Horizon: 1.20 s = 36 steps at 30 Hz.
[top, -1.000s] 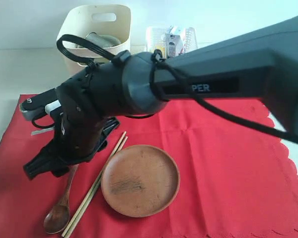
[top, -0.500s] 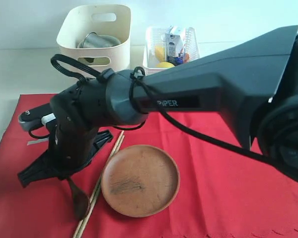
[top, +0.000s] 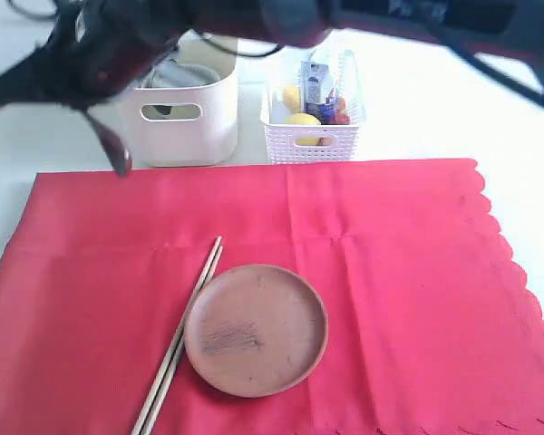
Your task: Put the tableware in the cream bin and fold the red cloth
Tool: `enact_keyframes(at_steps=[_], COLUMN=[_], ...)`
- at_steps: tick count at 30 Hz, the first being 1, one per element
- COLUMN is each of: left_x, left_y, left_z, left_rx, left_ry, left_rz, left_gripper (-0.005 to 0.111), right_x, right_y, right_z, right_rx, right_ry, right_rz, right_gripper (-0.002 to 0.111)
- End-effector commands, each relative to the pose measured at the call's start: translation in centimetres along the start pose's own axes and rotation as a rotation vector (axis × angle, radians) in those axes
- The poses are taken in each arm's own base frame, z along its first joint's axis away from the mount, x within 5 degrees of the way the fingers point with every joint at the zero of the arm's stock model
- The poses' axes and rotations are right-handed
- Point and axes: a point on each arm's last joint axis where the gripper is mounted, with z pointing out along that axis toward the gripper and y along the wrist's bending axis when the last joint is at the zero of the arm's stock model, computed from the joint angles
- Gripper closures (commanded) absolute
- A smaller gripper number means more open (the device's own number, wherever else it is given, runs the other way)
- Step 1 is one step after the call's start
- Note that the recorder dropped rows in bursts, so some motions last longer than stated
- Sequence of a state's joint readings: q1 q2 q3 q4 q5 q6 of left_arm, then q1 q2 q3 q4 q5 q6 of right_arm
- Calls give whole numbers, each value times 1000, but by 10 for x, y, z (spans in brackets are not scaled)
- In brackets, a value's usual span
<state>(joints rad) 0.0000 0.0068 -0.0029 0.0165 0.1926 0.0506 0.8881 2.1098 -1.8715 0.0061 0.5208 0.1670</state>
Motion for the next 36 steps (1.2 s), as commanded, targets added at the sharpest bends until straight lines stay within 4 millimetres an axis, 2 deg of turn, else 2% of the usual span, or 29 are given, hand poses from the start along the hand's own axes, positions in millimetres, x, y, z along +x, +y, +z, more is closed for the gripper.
enact_keyframes(at_steps=[1, 4, 8, 11, 14, 16, 19, 25, 28, 32, 34, 36], left_x=[1, 1, 1, 1, 1, 1, 1, 1, 1, 1, 1, 1], left_y=[0, 0, 0, 0, 0, 0, 0, 0, 0, 0, 0, 0], left_z=[0, 0, 0, 0, 0, 0, 0, 0, 0, 0, 0, 0], left_rx=[1, 1, 1, 1, 1, 1, 1, 1, 1, 1, 1, 1], left_ry=[-4, -4, -4, -4, -4, -4, -4, -4, -4, -4, -4, -4], left_rz=[-4, -4, -4, -6, -6, -6, -6, -6, -6, -6, -6, -6], left_gripper=[106, 106, 106, 106, 106, 106, 106, 106, 106, 106, 106, 106], right_x=[-37, -42, -33, -17, -1, 5, 8, 7, 6, -2, -9, -17], right_y=[-52, -68, -87, -109, -129, -132, -131, -131, -127, -117, -110, -104], right_z=[-1, 15, 40, 60, 76, 81, 84, 84, 82, 65, 51, 33], right_rx=[52, 45, 65, 125, 193, 238, 257, 247, 214, 147, 126, 110], right_ry=[-364, -592, -784, -831, -805, -789, -778, -742, -669, -485, -406, -352], right_rz=[8, -13, -80, -28, 146, 89, 51, 64, 95, 110, 62, 21], right_gripper=[108, 108, 108, 108, 106, 102, 89, 51, 41, 44, 55, 73])
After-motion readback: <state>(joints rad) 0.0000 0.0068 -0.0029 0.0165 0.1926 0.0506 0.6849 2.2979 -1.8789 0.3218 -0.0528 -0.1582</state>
